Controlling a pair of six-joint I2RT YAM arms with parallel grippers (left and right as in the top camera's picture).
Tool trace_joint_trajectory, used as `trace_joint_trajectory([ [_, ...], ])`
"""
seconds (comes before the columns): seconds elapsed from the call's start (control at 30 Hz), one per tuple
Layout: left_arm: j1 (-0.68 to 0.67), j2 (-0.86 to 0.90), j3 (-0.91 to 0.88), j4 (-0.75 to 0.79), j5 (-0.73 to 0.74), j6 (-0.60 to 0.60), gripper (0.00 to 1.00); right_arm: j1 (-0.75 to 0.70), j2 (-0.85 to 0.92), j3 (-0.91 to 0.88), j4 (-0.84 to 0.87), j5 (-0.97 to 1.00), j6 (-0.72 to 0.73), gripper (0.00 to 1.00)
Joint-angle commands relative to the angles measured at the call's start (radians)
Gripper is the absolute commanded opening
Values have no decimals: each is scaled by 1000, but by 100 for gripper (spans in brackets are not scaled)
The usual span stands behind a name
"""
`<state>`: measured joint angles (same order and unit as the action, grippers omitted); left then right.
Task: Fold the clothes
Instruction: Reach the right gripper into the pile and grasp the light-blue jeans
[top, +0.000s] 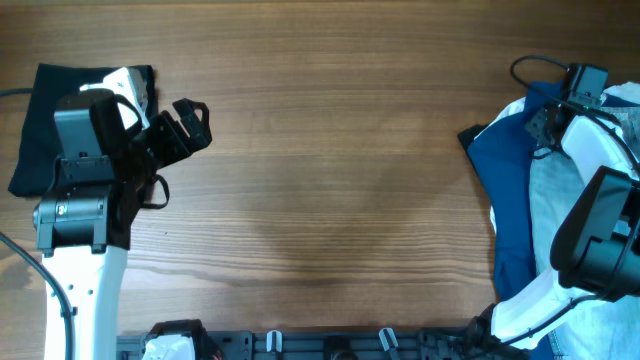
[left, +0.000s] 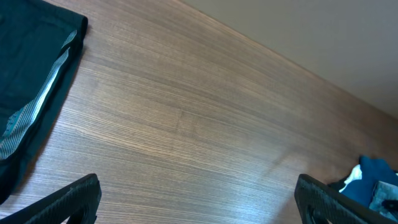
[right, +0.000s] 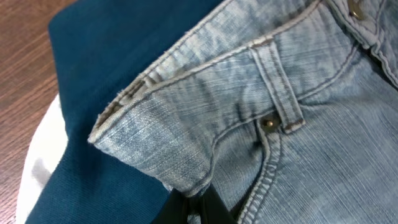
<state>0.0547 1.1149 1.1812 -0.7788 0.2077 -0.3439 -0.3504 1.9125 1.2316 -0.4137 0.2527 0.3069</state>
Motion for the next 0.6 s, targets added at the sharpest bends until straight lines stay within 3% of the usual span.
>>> trace_joint_trajectory([
  [0.0, 7, -2, 22, 0, 13, -9, 100, -7, -32, 15, -19, 48, 63, 4],
  [0.13, 7, -2, 22, -9, 13, -9, 100, -7, -33, 14, -31, 7, 66, 7],
  [0.17, 7, -2, 22, -12, 13, -9, 100, -7, -32, 14, -31, -4, 63, 14],
  [0.2, 7, -2, 22, -15, 13, -9, 100, -7, -27, 13, -27, -8, 64, 28],
  [0.23, 7, -2, 22, -17, 13, -9, 100, -7, -21, 13, -22, -7, 67, 36],
  [0.4, 7, -2, 22, -27, 13, -9, 100, -7, 54, 6, -17, -6, 66, 46],
  [0.47, 7, -2, 22, -27, 13, -9, 100, -8, 61, 6, -16, 7, 61, 35],
  [0.57, 7, -2, 22, -27, 13, -9, 100, -12, 45, 8, -10, 21, 59, 4],
])
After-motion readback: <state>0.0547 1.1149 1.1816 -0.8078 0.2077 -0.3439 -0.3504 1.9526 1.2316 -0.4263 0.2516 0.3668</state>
